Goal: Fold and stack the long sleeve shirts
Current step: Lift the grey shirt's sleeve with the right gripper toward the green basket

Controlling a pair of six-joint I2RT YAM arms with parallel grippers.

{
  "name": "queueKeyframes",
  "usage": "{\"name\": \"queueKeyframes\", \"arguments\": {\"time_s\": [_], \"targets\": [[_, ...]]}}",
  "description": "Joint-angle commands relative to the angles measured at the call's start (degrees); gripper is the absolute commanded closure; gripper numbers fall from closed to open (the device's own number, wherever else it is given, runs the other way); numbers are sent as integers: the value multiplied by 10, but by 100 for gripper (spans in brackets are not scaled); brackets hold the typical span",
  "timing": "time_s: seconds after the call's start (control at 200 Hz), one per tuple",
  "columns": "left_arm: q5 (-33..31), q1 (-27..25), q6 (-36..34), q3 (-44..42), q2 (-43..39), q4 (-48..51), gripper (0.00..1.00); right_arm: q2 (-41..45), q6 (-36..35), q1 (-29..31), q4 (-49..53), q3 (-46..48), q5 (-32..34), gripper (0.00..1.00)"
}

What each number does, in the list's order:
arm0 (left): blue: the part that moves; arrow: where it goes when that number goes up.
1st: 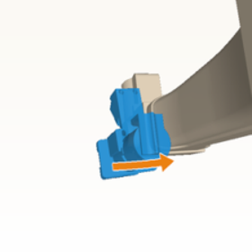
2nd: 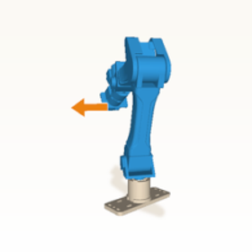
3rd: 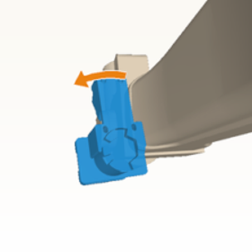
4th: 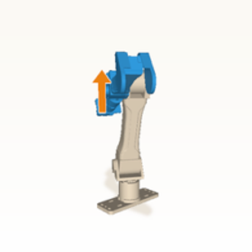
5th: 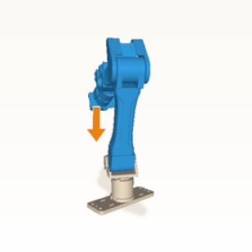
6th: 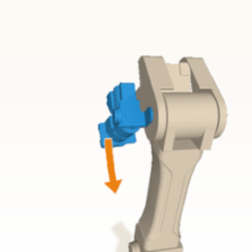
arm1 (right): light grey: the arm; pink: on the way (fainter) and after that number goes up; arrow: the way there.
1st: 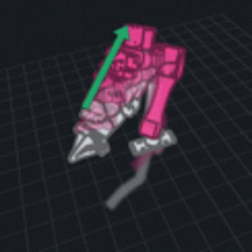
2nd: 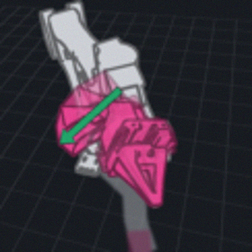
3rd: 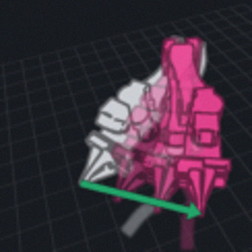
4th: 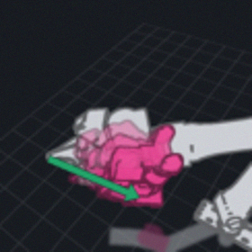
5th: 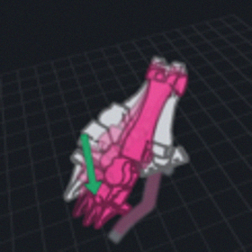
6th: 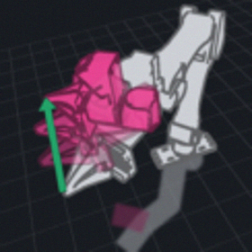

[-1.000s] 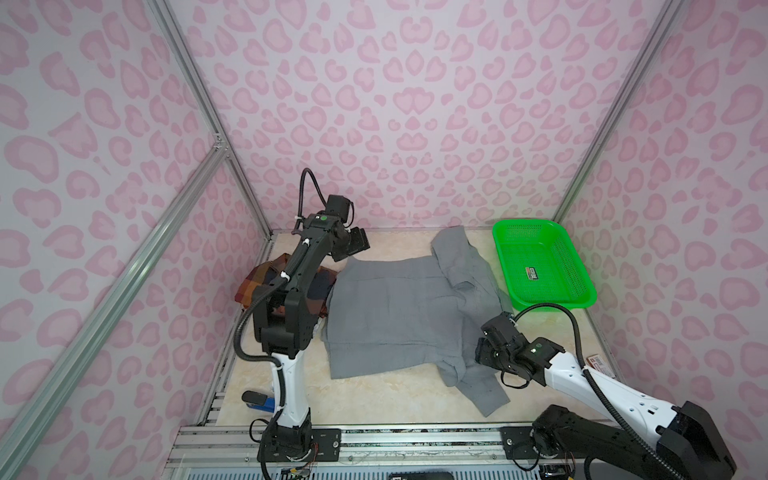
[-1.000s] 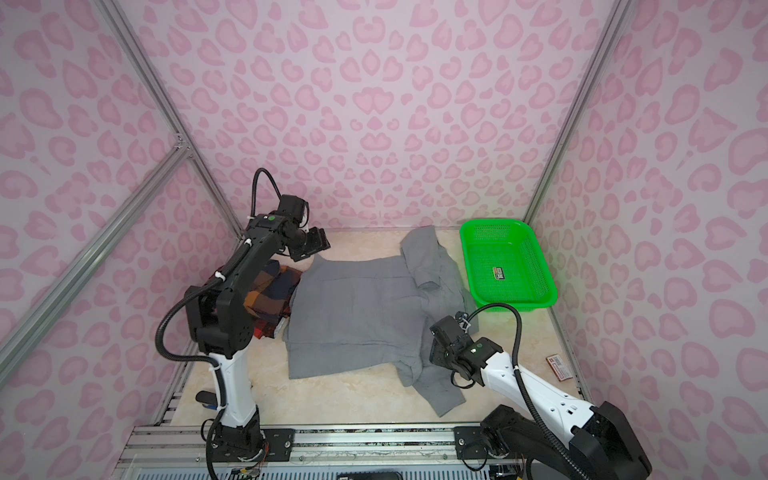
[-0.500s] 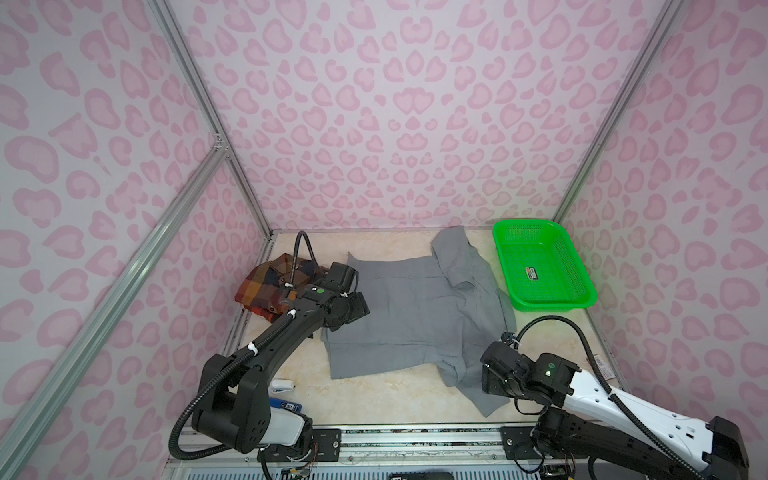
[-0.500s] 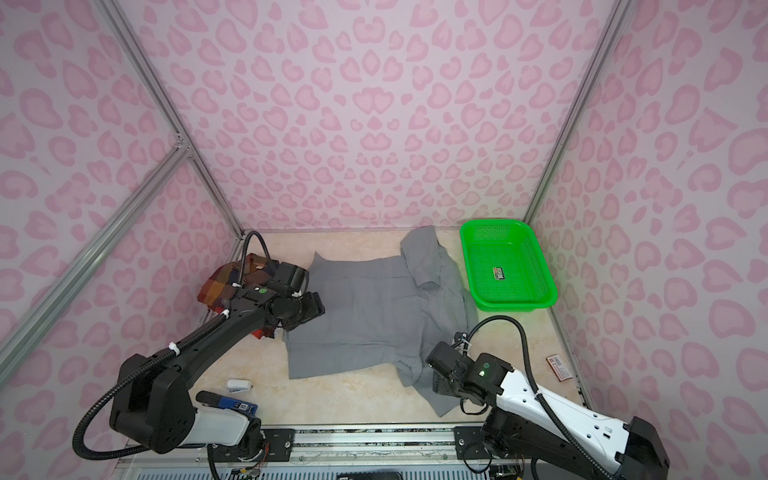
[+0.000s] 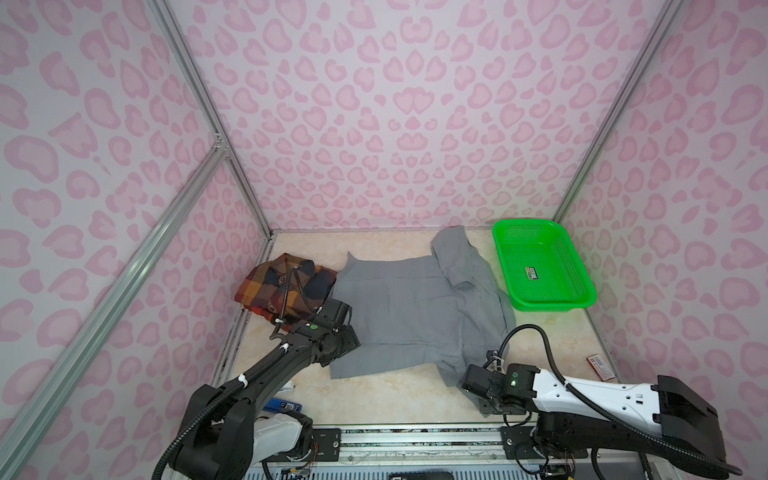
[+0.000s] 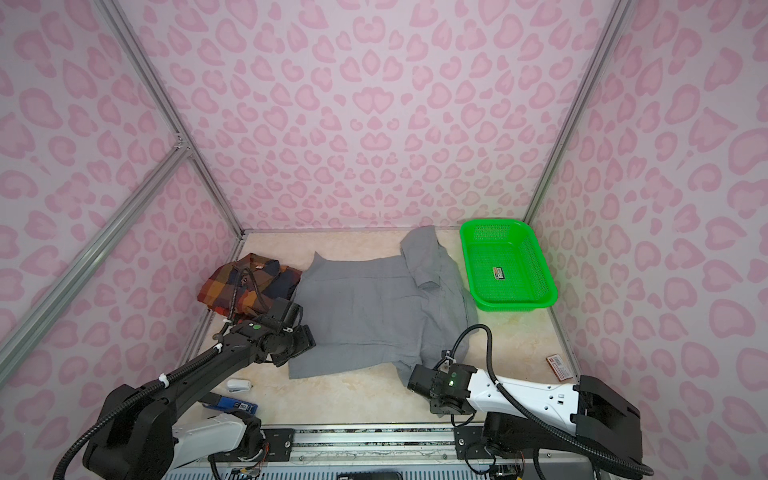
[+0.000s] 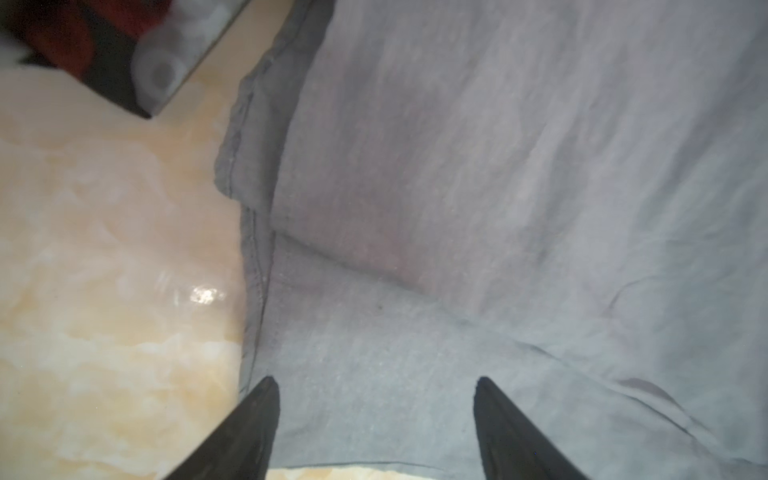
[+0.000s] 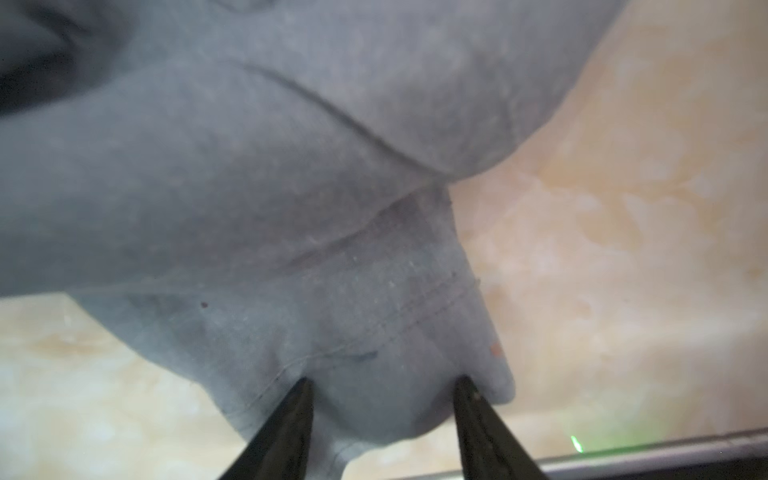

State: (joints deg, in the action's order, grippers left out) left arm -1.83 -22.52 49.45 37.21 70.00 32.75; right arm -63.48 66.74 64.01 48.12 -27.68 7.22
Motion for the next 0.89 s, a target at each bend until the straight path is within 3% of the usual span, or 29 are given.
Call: {"name": "queueKeyframes", "arguments": {"time_s": [0.0,0.165,0.305,0.445,0.725,0.89], "targets": [[-10,0,4,-18,-10,-23,24,-4,4,1,-36,14,-23,73],[-19,0,4,-46,-18,-30,24,45,6,2,-3,8,-11,100],[-19,0,4,-56,-13,-37,24,94,10,1,86,-41,22,100],[-21,0,1,-58,-4,-43,24,131,0,0,206,-143,101,100],[-10,0,6,-72,25,-68,24,105,-61,-3,393,-398,254,100],[-11,0,1,-72,32,-71,24,105,-112,-5,435,-491,286,100]]}}
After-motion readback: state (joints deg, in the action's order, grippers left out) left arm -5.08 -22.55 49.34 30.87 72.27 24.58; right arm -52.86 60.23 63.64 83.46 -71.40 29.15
